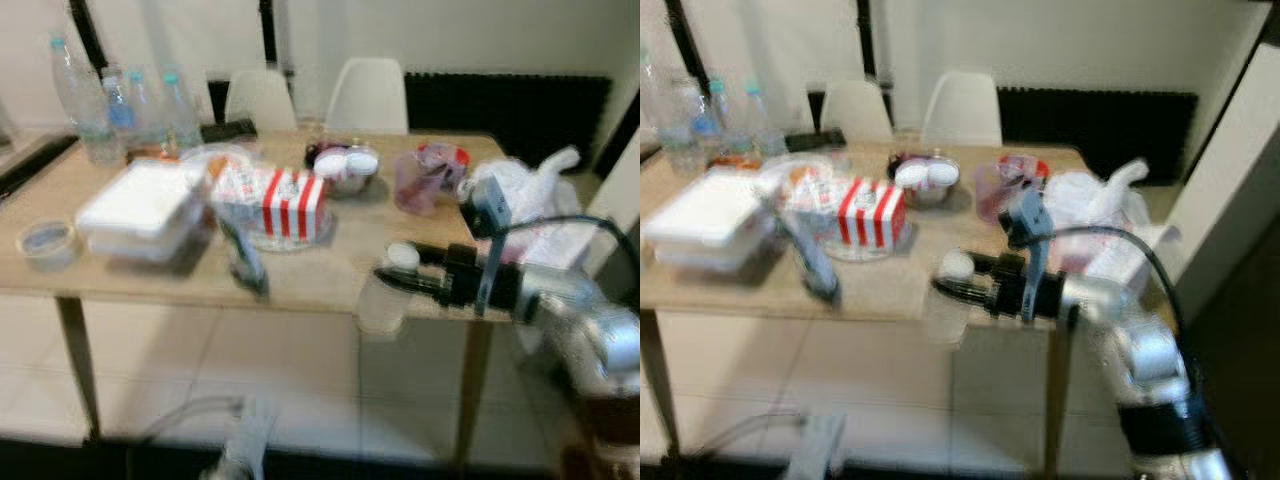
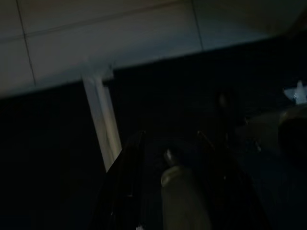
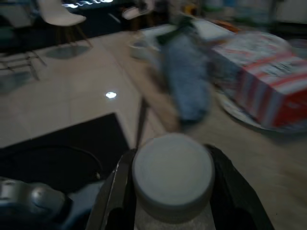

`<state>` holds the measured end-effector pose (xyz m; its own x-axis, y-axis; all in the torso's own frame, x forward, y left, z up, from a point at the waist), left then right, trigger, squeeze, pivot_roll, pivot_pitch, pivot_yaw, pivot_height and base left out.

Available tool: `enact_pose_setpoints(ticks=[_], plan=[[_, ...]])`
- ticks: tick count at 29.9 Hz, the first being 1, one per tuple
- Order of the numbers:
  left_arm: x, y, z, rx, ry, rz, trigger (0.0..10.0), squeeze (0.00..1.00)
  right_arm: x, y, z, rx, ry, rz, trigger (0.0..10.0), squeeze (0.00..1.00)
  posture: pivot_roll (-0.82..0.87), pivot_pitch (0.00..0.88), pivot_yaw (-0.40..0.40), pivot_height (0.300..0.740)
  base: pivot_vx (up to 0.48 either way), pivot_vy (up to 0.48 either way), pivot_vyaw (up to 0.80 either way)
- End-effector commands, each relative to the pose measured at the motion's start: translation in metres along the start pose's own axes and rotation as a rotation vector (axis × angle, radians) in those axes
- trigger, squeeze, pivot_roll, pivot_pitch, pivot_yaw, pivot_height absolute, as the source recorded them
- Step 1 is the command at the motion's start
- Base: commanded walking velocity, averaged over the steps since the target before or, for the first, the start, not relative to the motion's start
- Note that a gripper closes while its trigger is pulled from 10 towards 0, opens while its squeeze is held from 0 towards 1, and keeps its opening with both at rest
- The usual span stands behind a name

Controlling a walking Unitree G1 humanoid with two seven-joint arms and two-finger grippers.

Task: Restocking fridge

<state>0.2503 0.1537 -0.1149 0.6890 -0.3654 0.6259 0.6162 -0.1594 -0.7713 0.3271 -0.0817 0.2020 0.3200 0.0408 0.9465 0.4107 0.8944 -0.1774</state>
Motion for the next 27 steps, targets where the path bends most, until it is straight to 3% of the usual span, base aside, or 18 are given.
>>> enact_pose_setpoints(ticks=[1, 7, 17, 18, 19, 21, 22, 24, 27], plan=[[-0.008, -0.001, 0.001, 0.006, -0.004, 0.026, 10.0, 0.00, 0.006, 0.000, 0.007, 0.018, -0.022, -0.009, 0.0, 0.00, -0.09, 0.025, -0.007, 0.726, 0.000, 0.000, 0.00], [-0.008, -0.001, 0.002, 0.007, -0.011, 0.026, 10.0, 0.00, -0.008, -0.001, 0.008, 0.016, -0.006, 0.035, 0.0, 0.00, -0.09, 0.025, -0.007, 0.726, 0.000, 0.000, 0.00], [-0.006, -0.001, 0.001, -0.005, 0.024, 0.032, 10.0, 0.00, -0.081, -0.002, -0.007, -0.097, 0.074, 0.238, 0.0, 0.00, -0.10, 0.032, -0.007, 0.726, 0.000, 0.000, 0.00], [-0.005, -0.001, 0.001, 0.000, 0.011, 0.028, 10.0, 0.00, -0.099, -0.003, -0.017, -0.152, 0.084, 0.270, 2.4, 0.00, -0.10, 0.032, -0.007, 0.726, 0.000, 0.000, 0.00], [-0.004, 0.000, 0.001, 0.004, 0.018, 0.025, 10.0, 0.00, -0.121, -0.007, -0.033, -0.239, 0.103, 0.301, 9.8, 0.00, -0.10, 0.032, -0.007, 0.726, 0.000, 0.000, 0.00], [-0.003, 0.000, 0.001, 0.006, 0.024, 0.022, 10.0, 0.00, -0.155, -0.017, -0.058, -0.401, 0.135, 0.336, 10.0, 0.00, -0.10, 0.031, -0.009, 0.726, 0.000, 0.000, 0.00], [-0.003, 0.000, 0.001, 0.006, 0.024, 0.022, 10.0, 0.00, -0.155, -0.017, -0.058, -0.401, 0.135, 0.336, 10.0, 0.00, -0.10, 0.031, -0.009, 0.726, 0.000, 0.000, 0.00], [-0.001, 0.000, 0.000, 0.007, 0.024, 0.016, 10.0, 0.00, -0.185, -0.031, -0.076, -0.549, 0.201, 0.355, 10.0, 0.00, -0.10, 0.029, -0.011, 0.726, 0.000, 0.000, 0.00], [-0.001, 0.000, 0.000, 0.011, 0.013, 0.010, 10.0, 0.00, -0.216, -0.048, -0.086, -0.682, 0.273, 0.349, 10.0, 0.00, -0.09, 0.024, -0.011, 0.726, 0.000, 0.000, 0.00]])
Point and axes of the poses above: a point about 5 cm out from each wrist's last joint towards the gripper, its own y axis pointing out of the wrist towards the gripper, its own x axis along the axis of the wrist's last joint, z = x × y, the point moved 6 cm from there along y, pointing out of the wrist towards the gripper, and after that the axes turned 9 degrees about y, right-handed, at the moved point
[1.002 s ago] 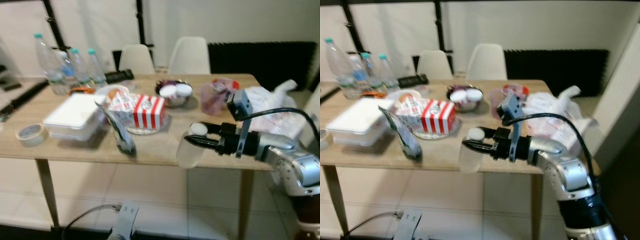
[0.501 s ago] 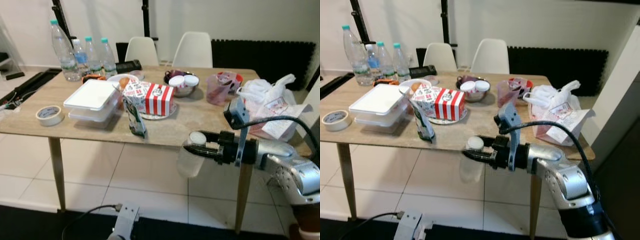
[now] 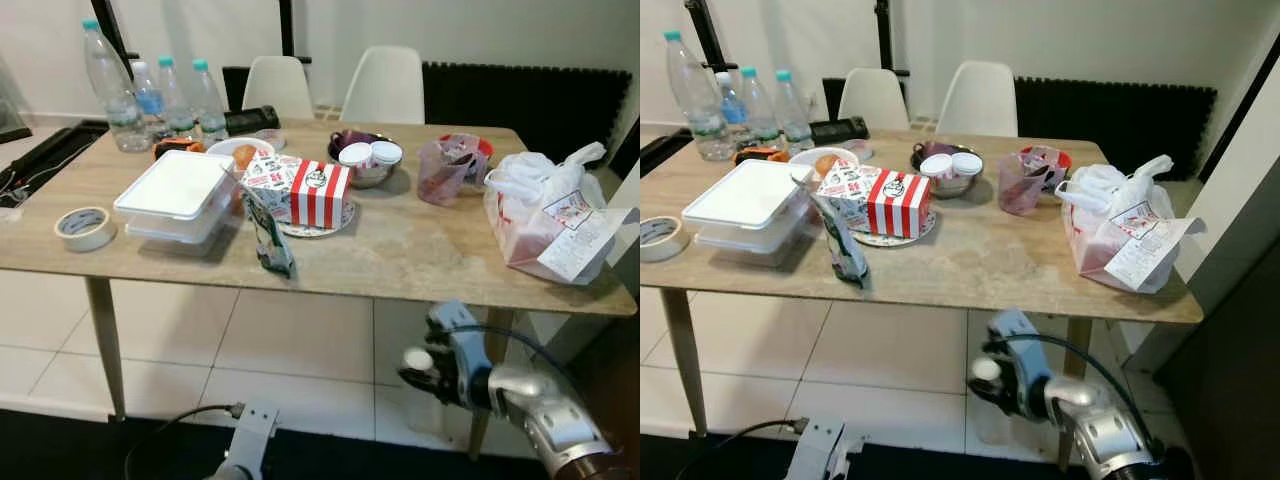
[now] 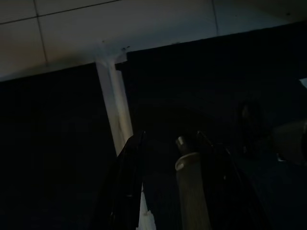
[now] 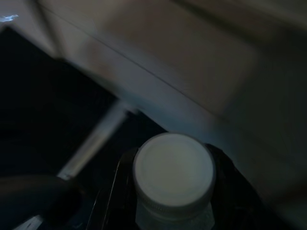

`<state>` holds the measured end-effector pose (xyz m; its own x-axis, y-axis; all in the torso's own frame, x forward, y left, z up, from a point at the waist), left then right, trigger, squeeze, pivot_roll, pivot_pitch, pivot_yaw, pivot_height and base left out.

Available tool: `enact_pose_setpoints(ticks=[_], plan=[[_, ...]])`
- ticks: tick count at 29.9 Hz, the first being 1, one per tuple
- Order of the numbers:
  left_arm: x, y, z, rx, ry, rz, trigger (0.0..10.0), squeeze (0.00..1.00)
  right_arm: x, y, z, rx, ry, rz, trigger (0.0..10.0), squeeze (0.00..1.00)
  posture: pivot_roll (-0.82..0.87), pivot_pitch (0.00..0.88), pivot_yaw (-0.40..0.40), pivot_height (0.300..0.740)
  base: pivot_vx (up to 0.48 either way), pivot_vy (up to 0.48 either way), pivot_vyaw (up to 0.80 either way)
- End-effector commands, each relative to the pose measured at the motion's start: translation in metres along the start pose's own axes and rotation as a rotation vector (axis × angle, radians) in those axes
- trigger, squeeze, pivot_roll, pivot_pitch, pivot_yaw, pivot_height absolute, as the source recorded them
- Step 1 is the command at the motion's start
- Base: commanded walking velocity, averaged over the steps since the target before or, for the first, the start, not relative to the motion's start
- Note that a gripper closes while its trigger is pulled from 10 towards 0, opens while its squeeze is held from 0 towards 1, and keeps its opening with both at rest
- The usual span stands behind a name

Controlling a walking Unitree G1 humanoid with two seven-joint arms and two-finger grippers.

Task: Restocking fridge

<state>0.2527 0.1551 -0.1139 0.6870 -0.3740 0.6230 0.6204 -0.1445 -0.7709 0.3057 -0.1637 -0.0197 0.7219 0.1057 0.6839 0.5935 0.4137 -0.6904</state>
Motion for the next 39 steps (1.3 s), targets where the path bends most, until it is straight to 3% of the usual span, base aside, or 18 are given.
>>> enact_pose_setpoints(ticks=[1, 3, 4, 5, 7, 10, 12, 14, 23, 28, 39], plan=[[-0.003, 0.000, -0.003, -0.004, 0.004, 0.008, 10.0, 0.00, 0.005, -0.001, -0.009, -0.045, 0.004, -0.059, 10.0, 0.00, -0.09, 0.024, -0.011, 0.726, 0.000, 0.000, 0.00], [-0.003, 0.000, -0.004, -0.010, 0.002, 0.007, 10.0, 0.00, -0.007, 0.000, -0.017, -0.095, 0.052, -0.054, 10.0, 0.00, -0.09, 0.022, -0.010, 0.726, 0.000, 0.000, 0.00], [-0.002, 0.000, -0.004, -0.012, 0.015, 0.006, 10.0, 0.00, -0.024, -0.001, -0.030, -0.179, 0.099, -0.049, 10.0, 0.00, -0.09, 0.020, -0.007, 0.726, 0.000, 0.000, 0.00], [-0.002, 0.000, -0.004, -0.012, 0.015, 0.006, 10.0, 0.00, -0.024, -0.001, -0.030, -0.179, 0.099, -0.049, 10.0, 0.00, -0.09, 0.020, -0.007, 0.726, 0.000, 0.000, 0.00], [-0.001, 0.000, -0.005, -0.014, 0.030, 0.002, 10.0, 0.00, -0.057, -0.007, -0.055, -0.349, 0.222, -0.049, 10.0, 0.00, -0.09, 0.013, 0.000, 0.726, 0.000, 0.000, 0.00], [-0.001, 0.000, -0.004, -0.013, 0.036, -0.001, 10.0, 0.00, -0.071, -0.010, -0.065, -0.425, 0.264, -0.055, 10.0, 0.00, -0.09, 0.013, 0.000, 0.726, 0.000, 0.000, 0.00], [0.002, 0.000, -0.002, -0.011, 0.047, -0.005, 10.0, 0.00, -0.108, -0.019, -0.075, -0.544, 0.359, -0.020, 10.0, 0.00, -0.09, 0.006, 0.013, 0.726, 0.000, 0.000, -0.40], [0.003, 0.001, -0.001, -0.012, 0.054, -0.007, 10.0, 0.00, -0.122, -0.022, -0.075, -0.574, 0.375, -0.002, 10.0, 0.00, -0.09, 0.003, 0.017, 0.726, 0.000, 0.000, -0.80], [0.005, 0.001, -0.001, -0.015, 0.067, -0.011, 10.0, 0.00, -0.148, -0.025, -0.068, -0.592, 0.401, 0.045, 10.0, 0.00, -0.09, 0.002, 0.025, 0.726, 0.000, 0.000, -0.80], [0.007, 0.001, -0.002, -0.030, 0.081, -0.011, 10.0, 0.00, -0.162, -0.027, -0.068, -0.637, 0.464, 0.044, 10.0, 0.00, -0.09, 0.009, 0.027, 0.726, 0.000, 0.000, -0.80], [0.008, 0.001, -0.004, -0.030, 0.074, -0.013, 10.0, 0.00, -0.167, -0.029, -0.070, -0.641, 0.438, 0.068, 10.0, 0.00, -0.09, 0.022, 0.017, 0.726, 0.000, 0.000, -0.80]])
Point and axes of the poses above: a point about 5 cm out from each wrist's last joint towards the gripper, its own y axis pointing out of the wrist towards the gripper, its own x axis along the axis of the wrist's last joint, z = x × y, the point moved 6 cm from there along y, pointing out of the wrist towards the gripper, and after that the axes turned 9 degrees about y, right-handed, at the moved point
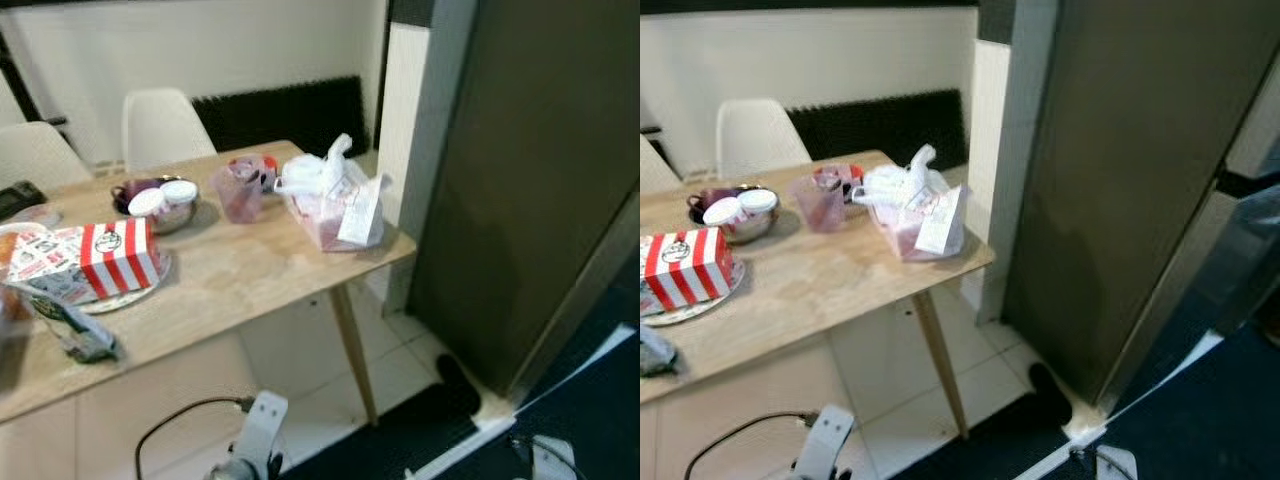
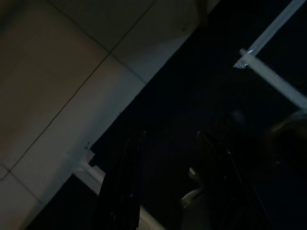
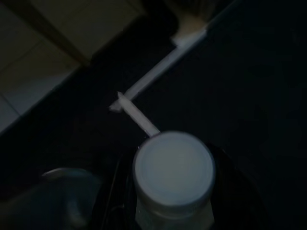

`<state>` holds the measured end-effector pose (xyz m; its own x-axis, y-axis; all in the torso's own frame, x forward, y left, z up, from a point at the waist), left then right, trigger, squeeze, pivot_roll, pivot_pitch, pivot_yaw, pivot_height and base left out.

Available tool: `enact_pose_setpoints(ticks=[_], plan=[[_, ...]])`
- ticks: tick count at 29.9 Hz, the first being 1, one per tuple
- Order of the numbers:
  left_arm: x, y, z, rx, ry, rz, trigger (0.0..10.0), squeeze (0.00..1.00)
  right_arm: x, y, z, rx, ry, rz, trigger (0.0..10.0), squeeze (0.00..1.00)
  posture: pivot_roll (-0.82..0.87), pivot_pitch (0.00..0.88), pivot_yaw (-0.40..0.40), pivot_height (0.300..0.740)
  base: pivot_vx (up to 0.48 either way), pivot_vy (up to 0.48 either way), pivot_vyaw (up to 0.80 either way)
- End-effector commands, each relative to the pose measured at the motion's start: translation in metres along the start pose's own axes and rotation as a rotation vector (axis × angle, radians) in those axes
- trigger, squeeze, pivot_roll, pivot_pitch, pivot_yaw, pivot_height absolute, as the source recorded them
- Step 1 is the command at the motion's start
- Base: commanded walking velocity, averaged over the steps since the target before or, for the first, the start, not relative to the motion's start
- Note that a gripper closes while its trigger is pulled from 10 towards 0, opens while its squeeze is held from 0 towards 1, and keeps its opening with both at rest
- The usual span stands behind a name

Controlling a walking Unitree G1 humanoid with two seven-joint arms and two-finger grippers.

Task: Restocking fridge

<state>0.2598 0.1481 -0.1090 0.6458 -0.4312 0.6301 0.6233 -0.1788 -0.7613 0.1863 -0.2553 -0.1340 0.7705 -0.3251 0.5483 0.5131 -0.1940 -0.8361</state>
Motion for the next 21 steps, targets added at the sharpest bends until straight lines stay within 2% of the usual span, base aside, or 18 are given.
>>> enact_pose_setpoints(ticks=[1, 12, 15, 17, 21], plan=[[-0.0037, -0.0004, -0.0011, -0.001, 0.004, 0.011, 10.0, 0.00, 0.0066, 0.0009, 0.0032, 0.007, -0.019, -0.026, 10.0, 0.00, -0.09, 0.022, 0.017, 0.726, 0.000, 0.000, -0.80], [-0.0074, -0.0009, -0.0031, 0.002, 0.000, 0.018, 10.0, 0.00, 0.0085, 0.0011, -0.0004, 0.009, -0.041, -0.029, 10.0, 0.00, -0.09, 0.029, 0.012, 0.726, 0.000, 0.000, -0.80], [-0.0078, -0.0010, -0.0027, 0.009, -0.016, 0.017, 10.0, 0.00, 0.0105, 0.0009, -0.0005, 0.023, -0.093, -0.036, 10.0, 0.00, -0.09, 0.030, 0.012, 0.726, 0.000, 0.000, -0.77], [-0.0085, -0.0010, -0.0026, 0.012, -0.023, 0.018, 10.0, 0.00, 0.0111, 0.0009, 0.0006, 0.039, -0.123, -0.037, 10.0, 0.00, -0.09, 0.031, 0.011, 0.726, 0.000, 0.000, 0.00], [-0.0089, -0.0013, -0.0021, 0.018, -0.024, 0.016, 10.0, 0.00, 0.0109, 0.0006, 0.0020, 0.054, -0.118, -0.041, 10.0, 0.00, -0.09, 0.032, 0.011, 0.726, 0.000, 0.000, 0.00]])
Point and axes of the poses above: a point about 5 cm out from each wrist's last joint towards the gripper, its own y axis pointing out of the wrist towards the gripper, its own x axis along the axis of the wrist's last joint, z = x × y, the point moved 6 cm from there along y, pointing out of the wrist towards the gripper, and after that the axes turned 9 degrees about y, right-handed, at the moved point
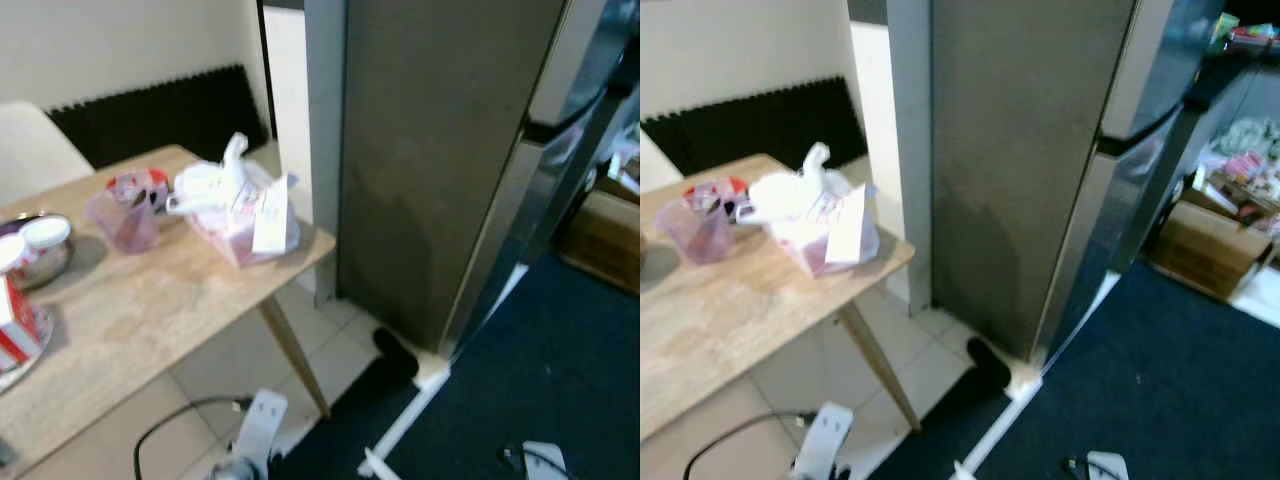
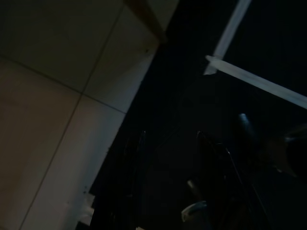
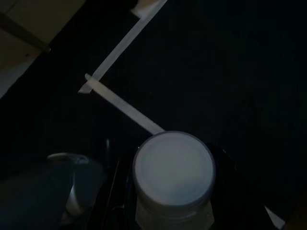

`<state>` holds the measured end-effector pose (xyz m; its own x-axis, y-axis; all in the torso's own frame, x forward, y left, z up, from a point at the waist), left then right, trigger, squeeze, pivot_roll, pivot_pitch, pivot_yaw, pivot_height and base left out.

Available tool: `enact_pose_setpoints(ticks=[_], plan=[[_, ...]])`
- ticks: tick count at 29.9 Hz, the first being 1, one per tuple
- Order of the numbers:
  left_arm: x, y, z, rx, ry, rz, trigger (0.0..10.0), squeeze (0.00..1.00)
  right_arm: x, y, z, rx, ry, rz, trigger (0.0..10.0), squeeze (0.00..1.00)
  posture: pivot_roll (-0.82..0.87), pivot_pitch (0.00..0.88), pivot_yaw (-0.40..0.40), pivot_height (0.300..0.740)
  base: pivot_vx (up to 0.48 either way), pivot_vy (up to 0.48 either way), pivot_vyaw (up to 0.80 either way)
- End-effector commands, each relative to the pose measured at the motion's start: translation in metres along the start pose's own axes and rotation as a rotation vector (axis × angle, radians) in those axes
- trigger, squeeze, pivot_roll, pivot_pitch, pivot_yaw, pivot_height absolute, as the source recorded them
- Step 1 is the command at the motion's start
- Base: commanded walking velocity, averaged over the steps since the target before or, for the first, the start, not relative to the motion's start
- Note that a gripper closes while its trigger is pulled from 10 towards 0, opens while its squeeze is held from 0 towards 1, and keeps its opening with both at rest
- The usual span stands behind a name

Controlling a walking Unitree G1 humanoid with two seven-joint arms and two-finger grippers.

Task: Restocking fridge

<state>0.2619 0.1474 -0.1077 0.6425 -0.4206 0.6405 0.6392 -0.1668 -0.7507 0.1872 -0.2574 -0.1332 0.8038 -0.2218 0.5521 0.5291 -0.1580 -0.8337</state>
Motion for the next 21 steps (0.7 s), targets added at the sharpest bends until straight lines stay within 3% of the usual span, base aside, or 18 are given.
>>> enact_pose_setpoints(ticks=[1, 21], plan=[[-0.011, -0.002, -0.002, -0.001, -0.014, 0.027, 10.0, 0.00, 0.009, 0.001, 0.003, 0.013, -0.010, -0.038, 10.0, 0.00, -0.09, 0.032, 0.011, 0.726, 0.000, 0.000, 0.00], [-0.012, -0.002, 0.000, 0.013, -0.041, 0.029, 10.0, 0.00, 0.023, 0.002, 0.013, 0.047, -0.033, -0.087, 10.0, 0.00, -0.10, 0.031, 0.009, 0.726, 0.000, -0.274, 0.00]])
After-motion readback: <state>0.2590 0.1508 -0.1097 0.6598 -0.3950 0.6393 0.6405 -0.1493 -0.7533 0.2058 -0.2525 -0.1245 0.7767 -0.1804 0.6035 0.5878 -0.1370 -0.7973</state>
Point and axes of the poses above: a point about 5 cm out from each wrist's last joint towards the gripper, its own y axis pointing out of the wrist towards the gripper, its own x axis along the axis of the wrist's last joint, z = x × y, the point moved 6 cm from there along y, pointing out of the wrist towards the gripper, and after that the axes turned 9 degrees about y, right-handed, at the moved point
